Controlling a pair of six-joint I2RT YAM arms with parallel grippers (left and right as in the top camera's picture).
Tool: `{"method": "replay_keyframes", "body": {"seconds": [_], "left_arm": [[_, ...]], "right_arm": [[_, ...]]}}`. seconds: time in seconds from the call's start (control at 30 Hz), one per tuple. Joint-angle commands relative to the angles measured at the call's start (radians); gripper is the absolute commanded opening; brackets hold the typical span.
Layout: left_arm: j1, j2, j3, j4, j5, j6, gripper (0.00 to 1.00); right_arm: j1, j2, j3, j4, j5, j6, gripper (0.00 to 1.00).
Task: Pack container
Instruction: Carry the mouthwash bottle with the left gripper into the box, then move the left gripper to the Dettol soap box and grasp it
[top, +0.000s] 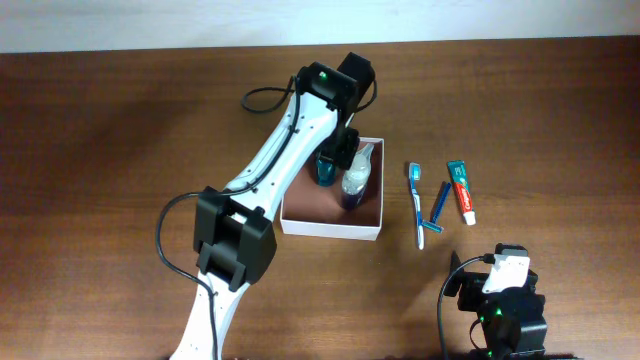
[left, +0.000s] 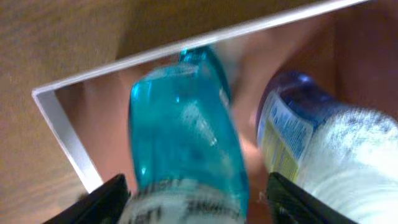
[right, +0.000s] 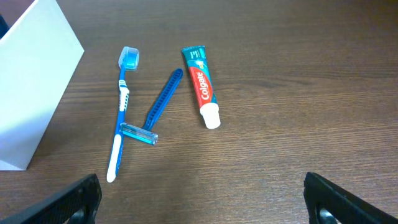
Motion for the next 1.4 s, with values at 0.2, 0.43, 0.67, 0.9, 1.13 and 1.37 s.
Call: {"method": "replay_keyframes", "body": {"seconds": [0.2,0.43,0.67,0.9,1.13,1.37], "left_arm": [[0.081,-0.074,0.201,-0.201,0.008,0.007,0.74],[0.131,-0.269,0.201,-0.201,0.042,0.017,0.82],[0.161,-0.418,0.138,-0.201,0.034,0.082,0.83],[0.263,-0.566,-0.265,-0.201,0.019,0.08,0.93],[0.349,-0.567,-0.693,0.027,0.043,0.074,0.93],[0.398,-0.567,-1.007,0.294,0.046,0.073,0.93]], "right_arm": [[-0.007,-0.007,-0.006,0.002,0.002,0.008,0.99],[-0.007,-0.007,-0.006,0.002,0.002,0.008,0.99],[-0.007,-0.007,-0.006,0.002,0.002,0.008,0.99],[-0.007,-0.007,-0.006,0.002,0.002,0.008,0.99],[-0.007,-0.007,-0.006,0.002,0.002,0.008,0.99],[-0.007,-0.007,-0.006,0.002,0.002,0.008,0.99]]}}
